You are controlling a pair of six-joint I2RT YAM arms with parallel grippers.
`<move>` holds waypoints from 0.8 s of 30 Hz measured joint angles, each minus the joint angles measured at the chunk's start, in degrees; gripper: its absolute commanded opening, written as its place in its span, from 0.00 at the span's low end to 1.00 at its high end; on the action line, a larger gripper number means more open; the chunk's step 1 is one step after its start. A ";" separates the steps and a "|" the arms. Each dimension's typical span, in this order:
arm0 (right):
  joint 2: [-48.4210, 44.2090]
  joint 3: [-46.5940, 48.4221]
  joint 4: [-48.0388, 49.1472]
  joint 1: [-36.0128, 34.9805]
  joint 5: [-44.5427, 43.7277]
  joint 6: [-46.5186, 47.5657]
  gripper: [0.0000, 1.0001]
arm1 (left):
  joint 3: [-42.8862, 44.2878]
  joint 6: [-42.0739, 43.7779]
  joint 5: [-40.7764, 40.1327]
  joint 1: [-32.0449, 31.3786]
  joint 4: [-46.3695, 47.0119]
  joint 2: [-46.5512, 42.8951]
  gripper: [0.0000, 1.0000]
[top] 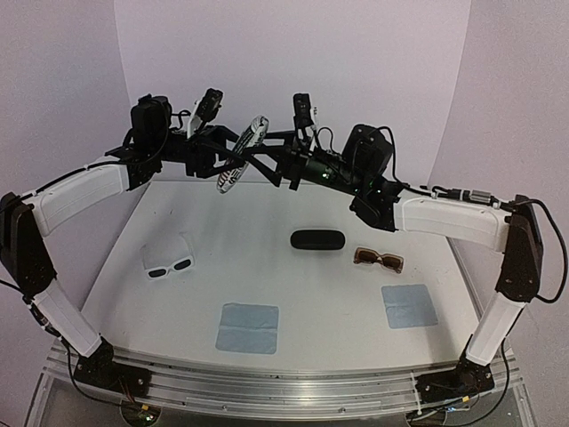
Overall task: Organize the sunglasses
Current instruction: Open the sunglasses case.
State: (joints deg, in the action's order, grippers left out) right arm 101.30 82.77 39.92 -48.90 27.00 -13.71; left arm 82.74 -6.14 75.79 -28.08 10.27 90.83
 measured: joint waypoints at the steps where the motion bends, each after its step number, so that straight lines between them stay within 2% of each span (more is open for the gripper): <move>1: 0.00 -0.26 0.02 0.00 0.04 0.02 0.00 | 0.00 0.78 -0.08 0.00 -1.03 0.00 0.62; 3: 0.00 -0.86 0.24 0.00 -0.01 0.28 0.00 | 0.00 2.78 -0.33 0.02 -3.28 -0.02 0.76; 5: -0.07 -1.47 0.10 0.00 -0.14 0.14 0.00 | 0.36 6.07 -0.72 0.04 -6.14 -0.02 0.82; 11: -0.50 -2.57 -0.71 0.00 -0.64 0.15 0.00 | 5.22 20.08 -3.91 -0.11 -22.73 0.07 0.83; 20: -0.86 -2.57 -3.84 0.00 0.05 0.48 0.00 | 9.23 28.10 -6.00 0.84 -32.82 0.54 0.89; 24: -1.36 -2.57 -6.24 0.00 -0.11 1.17 0.00 | 14.29 35.88 -9.65 2.34 -40.25 1.38 0.90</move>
State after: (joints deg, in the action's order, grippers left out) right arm 99.94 80.20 33.68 -48.90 26.88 -12.54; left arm 97.03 29.74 66.14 -25.73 -29.98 92.21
